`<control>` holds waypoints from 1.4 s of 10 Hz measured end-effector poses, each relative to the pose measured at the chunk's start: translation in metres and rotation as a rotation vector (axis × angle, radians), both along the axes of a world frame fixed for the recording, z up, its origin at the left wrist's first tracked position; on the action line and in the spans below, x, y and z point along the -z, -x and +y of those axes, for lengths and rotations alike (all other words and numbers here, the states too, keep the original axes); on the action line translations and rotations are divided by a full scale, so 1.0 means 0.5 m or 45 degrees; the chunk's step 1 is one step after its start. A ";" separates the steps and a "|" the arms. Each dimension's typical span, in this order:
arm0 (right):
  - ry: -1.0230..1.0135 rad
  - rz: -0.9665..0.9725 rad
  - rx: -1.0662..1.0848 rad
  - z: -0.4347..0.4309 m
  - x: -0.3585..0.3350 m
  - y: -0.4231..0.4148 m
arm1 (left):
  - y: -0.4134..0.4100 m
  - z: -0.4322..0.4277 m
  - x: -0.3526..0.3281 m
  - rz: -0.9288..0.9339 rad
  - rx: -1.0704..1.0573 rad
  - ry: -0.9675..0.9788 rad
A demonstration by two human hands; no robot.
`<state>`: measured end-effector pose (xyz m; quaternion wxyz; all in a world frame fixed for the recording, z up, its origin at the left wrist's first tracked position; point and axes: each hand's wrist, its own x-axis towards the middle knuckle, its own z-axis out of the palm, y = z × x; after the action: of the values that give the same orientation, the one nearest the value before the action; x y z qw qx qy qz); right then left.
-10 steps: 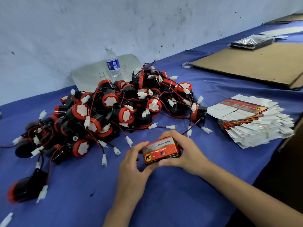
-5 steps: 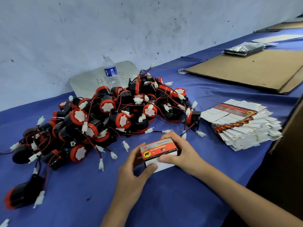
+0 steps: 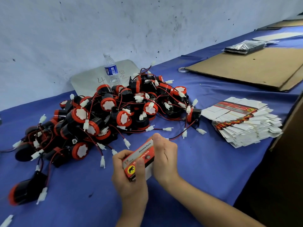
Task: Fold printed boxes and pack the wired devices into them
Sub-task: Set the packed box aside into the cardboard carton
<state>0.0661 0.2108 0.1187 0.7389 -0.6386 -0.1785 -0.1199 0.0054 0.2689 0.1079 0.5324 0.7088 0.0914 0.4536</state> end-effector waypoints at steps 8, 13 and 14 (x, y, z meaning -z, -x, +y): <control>-1.277 0.611 -0.310 -0.391 -0.162 -0.119 | -0.057 0.084 -0.006 0.641 0.428 0.428; -1.253 0.390 -0.125 -0.513 -0.208 -0.219 | -0.075 0.080 -0.011 0.904 0.512 0.347; 0.489 0.307 0.359 -0.490 -0.191 -0.264 | -0.067 0.071 -0.016 0.921 0.511 0.315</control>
<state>0.1983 -0.0341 0.2140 0.5961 -0.7954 -0.0179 -0.1086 0.0390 0.3043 0.1160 0.6248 0.7567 0.1863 0.0491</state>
